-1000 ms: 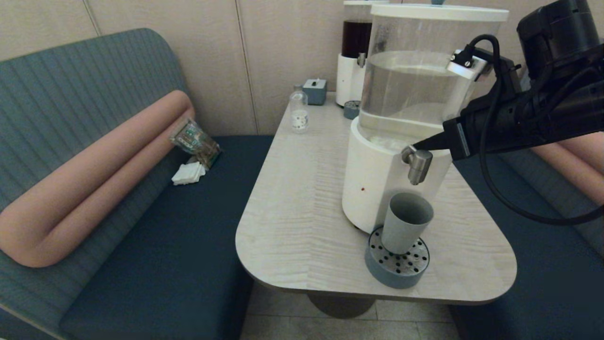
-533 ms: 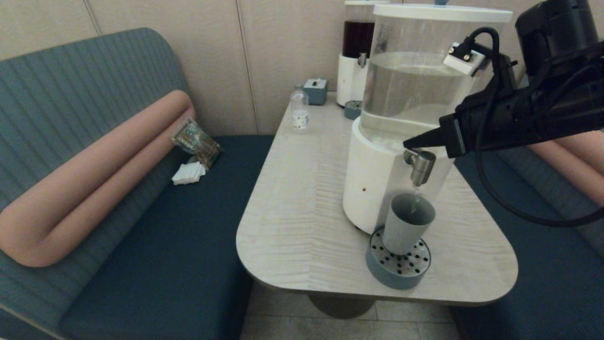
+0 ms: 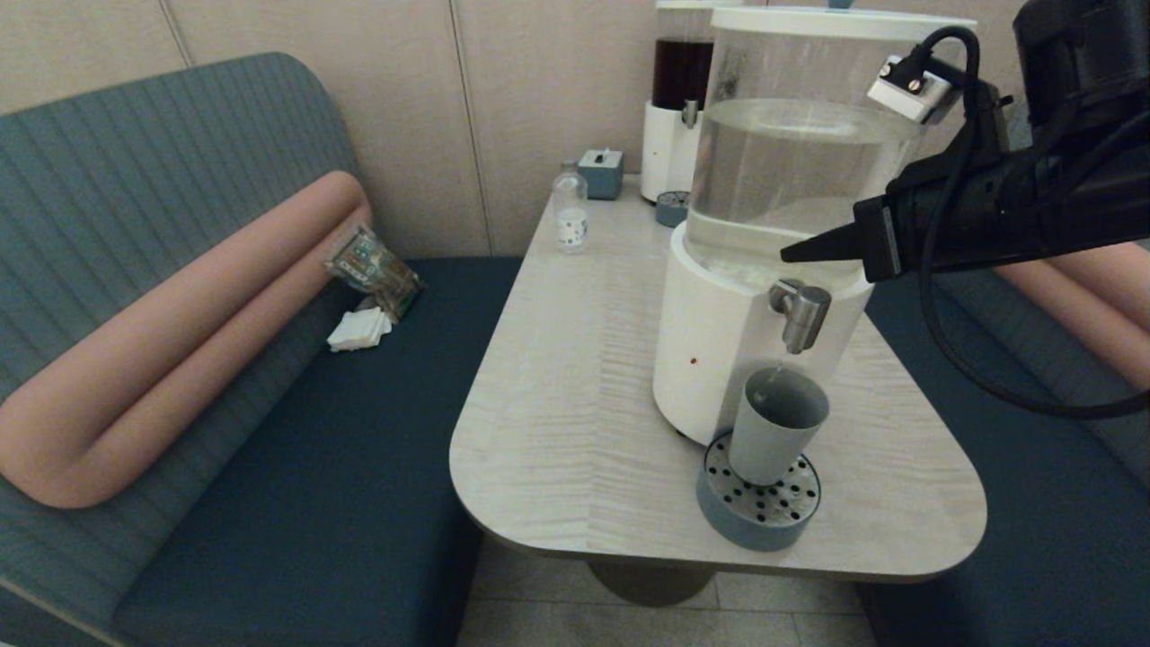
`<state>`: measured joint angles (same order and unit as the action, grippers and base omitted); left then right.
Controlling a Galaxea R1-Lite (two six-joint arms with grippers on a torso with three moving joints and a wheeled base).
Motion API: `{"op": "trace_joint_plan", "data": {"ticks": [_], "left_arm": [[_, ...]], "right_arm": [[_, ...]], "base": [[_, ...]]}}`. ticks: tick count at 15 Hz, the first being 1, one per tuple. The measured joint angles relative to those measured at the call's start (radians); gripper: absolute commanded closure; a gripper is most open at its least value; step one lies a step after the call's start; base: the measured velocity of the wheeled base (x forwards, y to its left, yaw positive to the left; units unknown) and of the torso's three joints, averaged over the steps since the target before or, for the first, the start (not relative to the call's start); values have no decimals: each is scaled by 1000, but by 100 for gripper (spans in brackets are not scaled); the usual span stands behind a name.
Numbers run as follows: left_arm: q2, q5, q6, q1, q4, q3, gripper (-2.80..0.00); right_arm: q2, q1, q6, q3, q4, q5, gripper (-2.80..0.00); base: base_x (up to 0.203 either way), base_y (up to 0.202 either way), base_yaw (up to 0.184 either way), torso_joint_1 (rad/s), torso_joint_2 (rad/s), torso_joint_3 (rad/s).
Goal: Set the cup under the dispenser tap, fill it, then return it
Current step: Turn off the faucet
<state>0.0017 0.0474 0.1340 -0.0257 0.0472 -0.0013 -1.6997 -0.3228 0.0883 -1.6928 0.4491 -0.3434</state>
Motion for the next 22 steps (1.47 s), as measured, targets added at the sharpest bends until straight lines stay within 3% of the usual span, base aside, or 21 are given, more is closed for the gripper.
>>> {"op": "trace_joint_plan", "data": {"ticks": [4, 8, 17, 22], "left_arm": [[0, 0, 0, 0, 0, 0, 0], [0, 0, 0, 0, 0, 0, 0], [0, 0, 0, 0, 0, 0, 0], [0, 0, 0, 0, 0, 0, 0]], "right_arm": [[85, 26, 0, 39, 7, 32, 0], [261, 59, 7, 159, 77, 96, 0], [816, 295, -27, 537, 160, 145, 0], [1103, 351, -27, 736, 140, 201, 0]], "base": [[0, 0, 0, 0, 0, 0], [0, 0, 0, 0, 0, 0], [0, 0, 0, 0, 0, 0], [0, 0, 0, 0, 0, 0]]}}
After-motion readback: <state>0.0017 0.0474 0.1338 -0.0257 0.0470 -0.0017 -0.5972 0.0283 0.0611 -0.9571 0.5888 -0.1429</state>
